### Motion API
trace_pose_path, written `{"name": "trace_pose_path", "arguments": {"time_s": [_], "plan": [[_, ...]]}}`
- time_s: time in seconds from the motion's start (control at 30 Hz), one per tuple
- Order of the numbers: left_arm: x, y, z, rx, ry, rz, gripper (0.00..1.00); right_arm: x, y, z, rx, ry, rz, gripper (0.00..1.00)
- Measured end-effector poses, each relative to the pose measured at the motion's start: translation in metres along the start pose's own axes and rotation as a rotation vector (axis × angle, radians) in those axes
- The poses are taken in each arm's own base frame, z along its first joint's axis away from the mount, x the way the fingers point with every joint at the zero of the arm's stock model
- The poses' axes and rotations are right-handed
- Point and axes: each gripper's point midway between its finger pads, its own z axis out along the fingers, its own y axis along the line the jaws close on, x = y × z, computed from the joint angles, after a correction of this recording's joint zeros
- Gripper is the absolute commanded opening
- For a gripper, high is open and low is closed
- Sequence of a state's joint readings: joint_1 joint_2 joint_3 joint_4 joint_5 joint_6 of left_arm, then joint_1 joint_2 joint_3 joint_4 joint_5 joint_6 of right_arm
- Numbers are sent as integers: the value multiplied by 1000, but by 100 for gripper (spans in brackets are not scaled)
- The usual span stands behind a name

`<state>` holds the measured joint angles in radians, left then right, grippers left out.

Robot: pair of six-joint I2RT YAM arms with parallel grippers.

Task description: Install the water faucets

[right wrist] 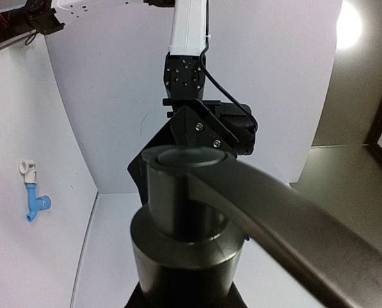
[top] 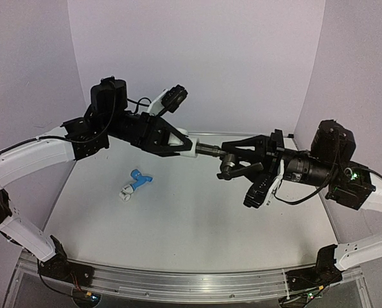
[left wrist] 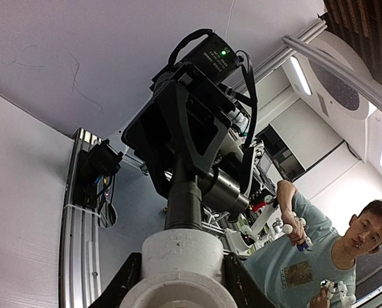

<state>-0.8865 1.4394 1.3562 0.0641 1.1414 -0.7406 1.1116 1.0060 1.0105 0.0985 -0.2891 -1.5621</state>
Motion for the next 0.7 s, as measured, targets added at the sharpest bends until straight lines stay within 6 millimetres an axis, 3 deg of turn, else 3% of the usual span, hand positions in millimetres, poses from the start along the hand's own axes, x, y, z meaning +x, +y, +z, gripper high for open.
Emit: {"name": "trace_pose_path", "arguments": {"time_s": [0.7], "plan": [[-2, -13, -4, -68, -22, 164, 0, -4, -11, 10, -9, -17, 491, 0]]}}
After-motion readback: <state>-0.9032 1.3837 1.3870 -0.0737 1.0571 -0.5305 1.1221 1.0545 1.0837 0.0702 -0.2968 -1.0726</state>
